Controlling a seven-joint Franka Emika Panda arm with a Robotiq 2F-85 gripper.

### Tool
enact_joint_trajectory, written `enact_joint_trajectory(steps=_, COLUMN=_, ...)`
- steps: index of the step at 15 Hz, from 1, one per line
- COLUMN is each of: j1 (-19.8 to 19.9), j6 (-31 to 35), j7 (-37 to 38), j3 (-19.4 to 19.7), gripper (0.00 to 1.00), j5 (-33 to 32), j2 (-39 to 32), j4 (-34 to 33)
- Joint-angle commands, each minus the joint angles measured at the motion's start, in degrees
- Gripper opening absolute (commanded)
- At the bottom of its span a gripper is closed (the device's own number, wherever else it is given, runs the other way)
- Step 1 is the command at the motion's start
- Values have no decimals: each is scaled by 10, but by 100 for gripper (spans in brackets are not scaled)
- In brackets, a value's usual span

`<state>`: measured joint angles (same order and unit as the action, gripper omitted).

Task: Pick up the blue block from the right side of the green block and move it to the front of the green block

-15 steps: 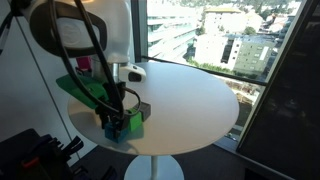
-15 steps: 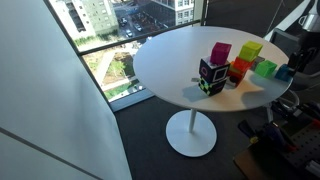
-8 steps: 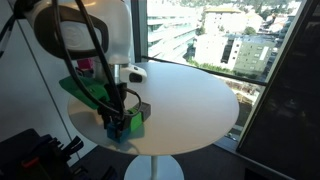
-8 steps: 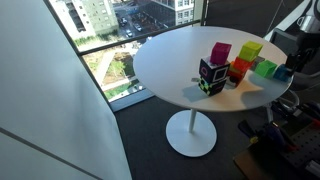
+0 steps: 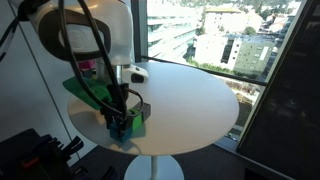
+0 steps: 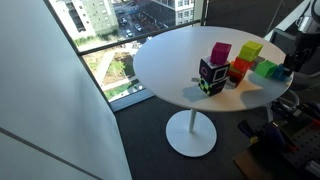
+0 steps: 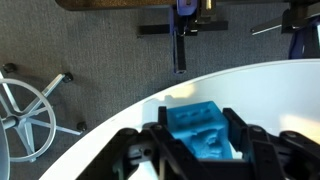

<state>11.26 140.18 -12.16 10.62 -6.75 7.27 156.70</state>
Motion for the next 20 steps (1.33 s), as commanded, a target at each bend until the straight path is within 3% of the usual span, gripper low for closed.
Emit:
enact_joint_trajectory(steps=1, j1=0, j6=5, j7=28, j3=-4, gripper=32, j5=-17, j2=-11, j4=-14)
enact_joint_trajectory(steps=20, j1=-7, j6=-5, j7=62, j3=-17, gripper=32, j5=-11, j2=-15, j4=-19)
